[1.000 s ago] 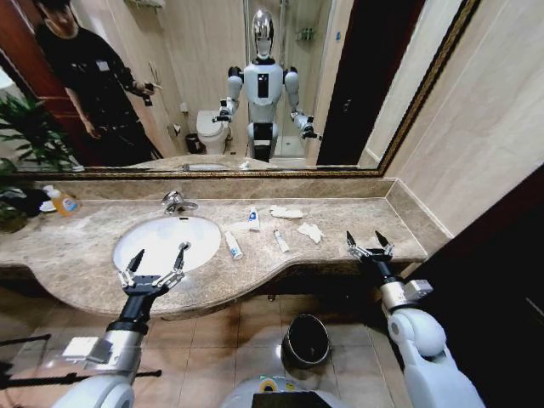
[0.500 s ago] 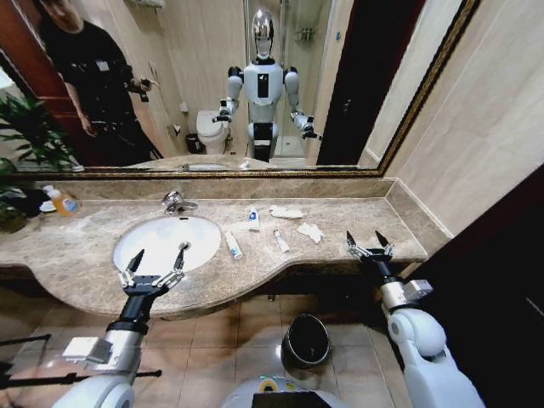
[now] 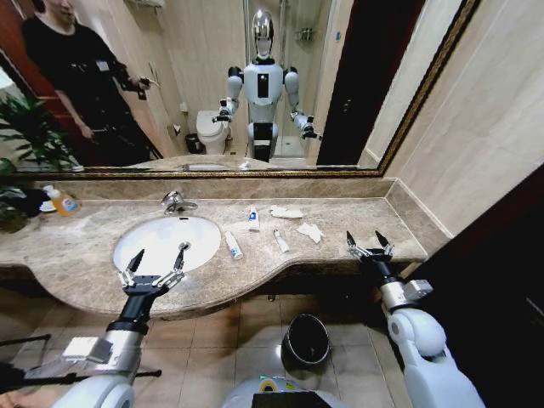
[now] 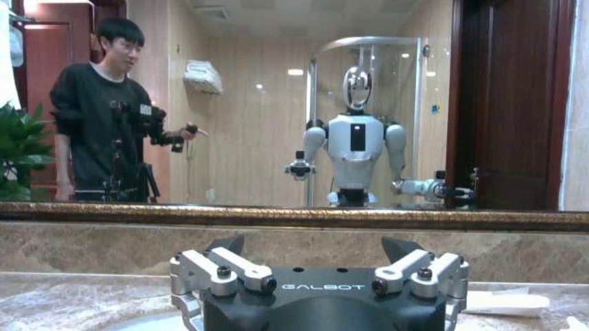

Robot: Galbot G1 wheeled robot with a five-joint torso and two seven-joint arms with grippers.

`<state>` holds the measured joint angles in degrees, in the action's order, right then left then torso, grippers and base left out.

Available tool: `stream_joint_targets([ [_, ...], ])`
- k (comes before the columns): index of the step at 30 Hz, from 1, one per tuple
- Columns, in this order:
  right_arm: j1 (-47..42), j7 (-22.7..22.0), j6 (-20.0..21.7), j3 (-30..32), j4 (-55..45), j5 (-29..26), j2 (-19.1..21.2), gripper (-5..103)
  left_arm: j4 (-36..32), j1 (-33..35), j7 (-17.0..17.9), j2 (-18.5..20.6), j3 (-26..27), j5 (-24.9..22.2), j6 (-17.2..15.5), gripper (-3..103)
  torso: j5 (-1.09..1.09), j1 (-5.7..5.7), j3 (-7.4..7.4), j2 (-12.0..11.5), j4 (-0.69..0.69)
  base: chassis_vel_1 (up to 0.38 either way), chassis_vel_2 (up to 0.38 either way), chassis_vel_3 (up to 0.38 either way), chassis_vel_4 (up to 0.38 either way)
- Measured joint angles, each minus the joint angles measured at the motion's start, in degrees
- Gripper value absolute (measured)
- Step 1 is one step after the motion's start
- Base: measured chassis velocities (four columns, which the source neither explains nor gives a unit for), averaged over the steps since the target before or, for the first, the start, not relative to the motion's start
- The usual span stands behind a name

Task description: Pick up the trash from the sink and place it in the trash bin.

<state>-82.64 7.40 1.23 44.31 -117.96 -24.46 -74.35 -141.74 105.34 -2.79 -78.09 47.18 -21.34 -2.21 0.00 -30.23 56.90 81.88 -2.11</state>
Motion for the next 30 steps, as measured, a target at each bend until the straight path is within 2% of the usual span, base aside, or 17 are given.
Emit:
stream_joint_targets([
  [3, -0.09, -0.02, 0.05, -0.33, -0.01, 0.16, -0.03, 100, 0.0, 0.0, 0.0, 0.0, 0.0, 0.0, 0.0, 100, 0.0, 0.0, 0.0, 0.0, 0.0, 0.0, 0.0, 0.0, 0.0],
  [7, -2.38, -0.55, 3.18, -7.51, -1.77, 5.26, -1.44, 100, 0.0, 0.0, 0.0, 0.0, 0.0, 0.0, 0.0, 100, 0.0, 0.0, 0.0, 0.0, 0.0, 0.0, 0.0, 0.0, 0.0],
  [8, -2.38, -0.55, 3.18, -7.51, -1.77, 5.26, -1.44, 100, 0.0, 0.0, 0.0, 0.0, 0.0, 0.0, 0.0, 100, 0.0, 0.0, 0.0, 0.0, 0.0, 0.0, 0.0, 0.0, 0.0],
  [11, -4.74, -1.21, 6.5, -14.91, -3.69, 10.52, -2.97, 100, 0.0, 0.0, 0.0, 0.0, 0.0, 0.0, 0.0, 100, -0.01, 0.0, 0.0, 0.0, 0.0, 0.0, 0.0, 0.0, 0.0],
  [14, -5.12, -1.58, 7.38, -17.92, -5.36, 11.62, -2.68, 100, 0.0, 0.0, 0.01, 0.01, 0.01, 0.0, 0.0, 100, 0.03, 0.0, 0.0, 0.0, 0.03, 0.0, 0.0, 0.0, 0.0],
  [15, -4.43, -1.75, 7.21, -17.93, -5.62, 11.23, -1.75, 100, 0.0, 0.0, -0.04, 0.0, -0.01, 0.0, 0.0, 100, -0.06, 0.01, -0.01, 0.0, 0.01, 0.0, 0.0, 0.0, 0.0],
  [16, -4.43, -1.75, 7.21, -17.93, -5.62, 11.23, -1.75, 100, 0.0, 0.0, -0.04, 0.0, -0.01, 0.0, 0.0, 100, -0.06, 0.01, -0.01, 0.0, 0.01, 0.0, 0.0, 0.0, 0.0],
  [19, -1.1, -2.98, 5.3, -17.76, -3.52, 10.0, 1.84, 100, 0.0, 0.01, 0.0, 0.0, 0.0, 0.0, 0.0, 100, 0.0, 0.0, 0.0, 0.0, 0.0, 0.0, 0.0, 0.0, 0.0],
  [26, 1.96, -4.05, 2.21, -17.72, 0.98, 9.18, 2.41, 100, 0.0, 0.0, 0.0, 0.0, 0.0, 0.0, 0.0, 100, 0.01, 0.0, 0.0, 0.0, 0.0, 0.0, 0.0, 0.0, 0.0],
  [29, 4.83, -5.41, 1.32, -16.86, 3.57, 7.49, 3.62, 100, 0.0, 0.0, 0.0, 0.0, 0.0, 0.0, 0.0, 100, 0.01, 0.0, 0.0, 0.0, 0.0, 0.0, 0.0, 0.0, 0.0],
  [30, 6.17, -7.29, 1.55, -16.6, 4.16, 6.82, 4.25, 100, 0.0, 0.01, 0.0, 0.0, 0.0, 0.0, 0.0, 100, 0.01, 0.0, 0.0, 0.0, 0.0, 0.0, 0.0, 0.0, 0.0],
])
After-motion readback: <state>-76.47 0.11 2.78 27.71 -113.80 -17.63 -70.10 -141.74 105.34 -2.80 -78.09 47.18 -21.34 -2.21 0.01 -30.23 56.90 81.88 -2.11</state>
